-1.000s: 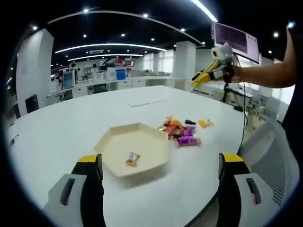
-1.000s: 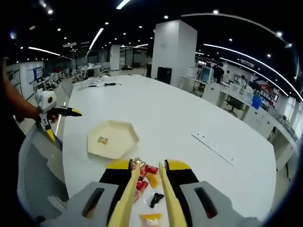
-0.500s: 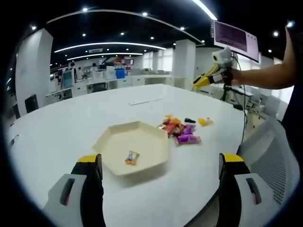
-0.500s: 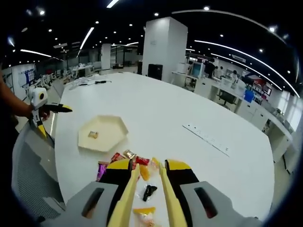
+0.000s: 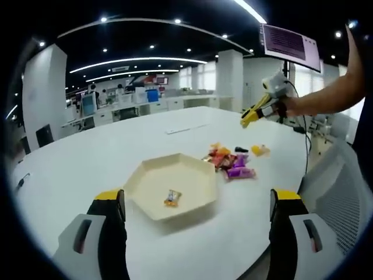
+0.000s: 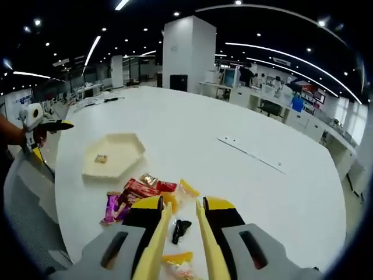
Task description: Place the target food into the container with the food tongs after gripping and lifting it, then release it inside without dropping or visibly crushing the food.
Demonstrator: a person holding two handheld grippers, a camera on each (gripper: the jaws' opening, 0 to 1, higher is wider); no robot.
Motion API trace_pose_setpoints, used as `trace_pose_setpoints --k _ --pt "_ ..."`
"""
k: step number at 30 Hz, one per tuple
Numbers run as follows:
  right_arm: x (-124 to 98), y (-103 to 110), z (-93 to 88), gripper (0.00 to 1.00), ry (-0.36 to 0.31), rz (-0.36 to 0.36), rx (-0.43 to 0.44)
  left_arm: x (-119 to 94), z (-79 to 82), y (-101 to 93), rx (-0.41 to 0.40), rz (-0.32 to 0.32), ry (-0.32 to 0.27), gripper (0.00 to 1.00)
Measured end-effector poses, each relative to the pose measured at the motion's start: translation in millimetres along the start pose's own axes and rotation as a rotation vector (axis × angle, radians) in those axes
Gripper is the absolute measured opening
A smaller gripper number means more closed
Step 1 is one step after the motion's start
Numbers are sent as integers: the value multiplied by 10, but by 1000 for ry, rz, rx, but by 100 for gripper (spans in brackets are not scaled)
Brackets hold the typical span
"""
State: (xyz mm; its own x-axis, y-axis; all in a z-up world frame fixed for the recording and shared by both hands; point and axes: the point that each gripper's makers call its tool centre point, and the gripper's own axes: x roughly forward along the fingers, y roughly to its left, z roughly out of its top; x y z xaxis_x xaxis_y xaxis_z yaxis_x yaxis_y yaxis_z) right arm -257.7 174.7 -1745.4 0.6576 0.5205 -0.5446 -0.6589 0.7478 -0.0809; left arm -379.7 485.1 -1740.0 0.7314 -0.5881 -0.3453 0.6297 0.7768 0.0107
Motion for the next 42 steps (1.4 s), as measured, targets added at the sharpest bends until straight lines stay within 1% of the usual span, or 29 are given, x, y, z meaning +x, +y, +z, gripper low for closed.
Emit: trace_pose_setpoints --k 5,8,10,15,16,23,27,32,34,38,39,42 --pt "106 -5 -140 27 28 1 11 -4 1 15 -4 7 0 100" --pt "168 -17 -199 27 41 -3 19 5 -32 24 -13 6 13 100" --pt "198 -12 -225 27 47 0 26 5 -29 27 -13 7 11 100" --pt "316 0 -372 27 86 5 35 7 -34 37 -16 11 13 100" --pt "339 5 -415 27 100 4 25 8 -31 38 -15 12 12 100" --pt "431 16 -598 27 151 1 28 6 -27 49 -20 18 11 100" --pt "454 23 -625 27 157 2 31 6 -31 53 -24 20 11 100" --pt "507 51 -676 26 188 5 2 5 -25 58 -25 21 9 100" --pt "520 39 -661 26 185 3 10 6 -26 56 -29 21 9 100" --pt "533 30 -669 24 209 -3 6 8 -22 48 -30 19 9 100" --pt "536 20 -674 24 217 -2 22 7 -24 52 -27 20 10 100" --pt "533 22 -673 21 232 0 28 5 -22 54 -30 20 8 100"
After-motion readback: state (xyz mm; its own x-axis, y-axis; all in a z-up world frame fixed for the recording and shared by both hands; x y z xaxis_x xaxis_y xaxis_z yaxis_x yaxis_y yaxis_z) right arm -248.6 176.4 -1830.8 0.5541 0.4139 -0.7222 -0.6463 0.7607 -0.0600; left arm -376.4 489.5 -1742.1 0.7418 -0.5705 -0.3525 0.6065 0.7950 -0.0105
